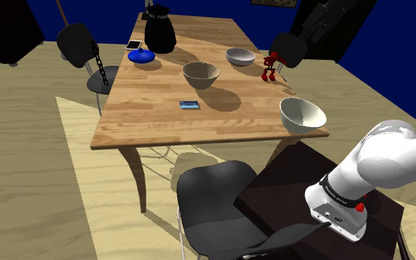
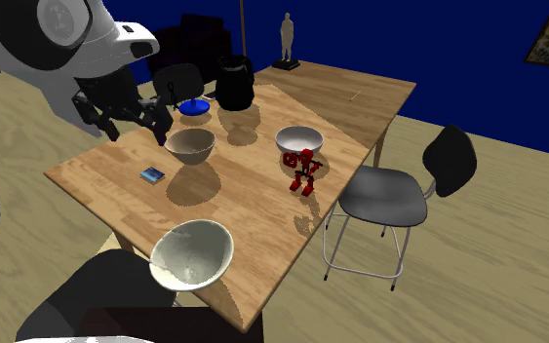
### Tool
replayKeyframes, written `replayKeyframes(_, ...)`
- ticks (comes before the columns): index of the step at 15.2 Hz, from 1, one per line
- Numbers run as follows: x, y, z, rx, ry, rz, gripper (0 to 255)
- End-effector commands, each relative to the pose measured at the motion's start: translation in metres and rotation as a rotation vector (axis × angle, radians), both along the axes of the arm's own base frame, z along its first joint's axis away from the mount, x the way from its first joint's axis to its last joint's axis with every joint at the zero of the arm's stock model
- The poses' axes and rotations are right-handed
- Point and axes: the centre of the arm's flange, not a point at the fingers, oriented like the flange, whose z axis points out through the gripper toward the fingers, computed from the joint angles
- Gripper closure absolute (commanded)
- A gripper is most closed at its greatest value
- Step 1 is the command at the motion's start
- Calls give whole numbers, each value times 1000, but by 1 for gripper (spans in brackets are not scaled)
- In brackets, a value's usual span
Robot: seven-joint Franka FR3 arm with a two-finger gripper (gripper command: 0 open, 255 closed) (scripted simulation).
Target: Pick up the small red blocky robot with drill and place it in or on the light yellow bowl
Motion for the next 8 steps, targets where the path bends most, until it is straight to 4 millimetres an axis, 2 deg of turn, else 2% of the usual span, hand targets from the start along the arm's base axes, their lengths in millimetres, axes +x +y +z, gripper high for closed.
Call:
replayKeyframes(1,0,0,0,0,0,0,0)
replayKeyframes(8,53,-67,-35,-15,36,-32,0)
